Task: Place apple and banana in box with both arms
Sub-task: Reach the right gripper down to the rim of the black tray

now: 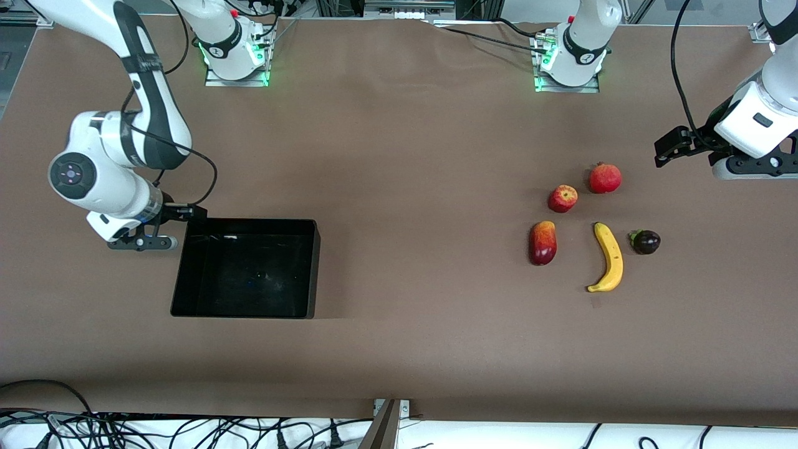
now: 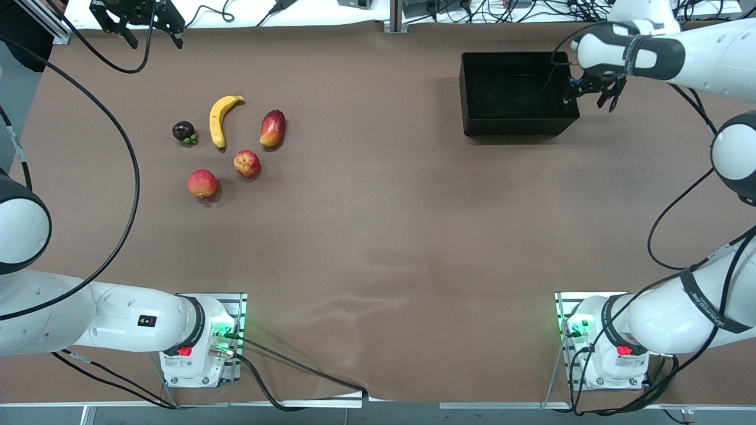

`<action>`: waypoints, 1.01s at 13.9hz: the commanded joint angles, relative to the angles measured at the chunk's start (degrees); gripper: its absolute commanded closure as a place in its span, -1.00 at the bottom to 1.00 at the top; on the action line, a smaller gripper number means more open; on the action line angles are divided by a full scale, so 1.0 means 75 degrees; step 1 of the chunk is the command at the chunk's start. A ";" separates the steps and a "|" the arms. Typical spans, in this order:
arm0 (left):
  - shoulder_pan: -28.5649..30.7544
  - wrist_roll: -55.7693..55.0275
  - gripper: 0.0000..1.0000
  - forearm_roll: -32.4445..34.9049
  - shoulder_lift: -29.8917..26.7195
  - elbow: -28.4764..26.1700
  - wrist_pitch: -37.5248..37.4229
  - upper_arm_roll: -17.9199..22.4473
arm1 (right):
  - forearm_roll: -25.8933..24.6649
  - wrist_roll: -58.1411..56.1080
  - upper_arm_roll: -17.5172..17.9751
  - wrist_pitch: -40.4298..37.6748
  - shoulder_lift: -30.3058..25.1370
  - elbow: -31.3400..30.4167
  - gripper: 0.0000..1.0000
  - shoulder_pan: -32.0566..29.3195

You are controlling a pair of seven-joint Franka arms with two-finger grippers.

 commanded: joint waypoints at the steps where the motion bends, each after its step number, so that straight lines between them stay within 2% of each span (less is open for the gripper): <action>1: 0.0035 0.0194 -1.00 -0.0169 -0.0059 0.0067 -0.0149 0.0008 | 0.0089 0.0020 0.0036 0.0671 -0.0065 -0.0522 -1.00 -0.0176; 5: 0.0035 0.0194 -1.00 -0.0169 -0.0070 0.0078 -0.0243 0.0008 | 0.0193 -0.0050 0.0036 0.0860 0.0192 -0.0489 -1.00 -0.0386; 10: 0.0035 0.0194 -1.00 -0.0169 -0.0071 0.0078 -0.0254 0.0008 | 0.0358 -0.0121 0.0048 0.0780 0.0404 0.0178 -1.00 -0.0411; 14: 0.0023 0.0194 -1.00 -0.0169 -0.0071 0.0067 -0.0266 0.0008 | 0.0663 -0.0133 0.0071 0.0041 0.0695 0.1092 -1.00 -0.0375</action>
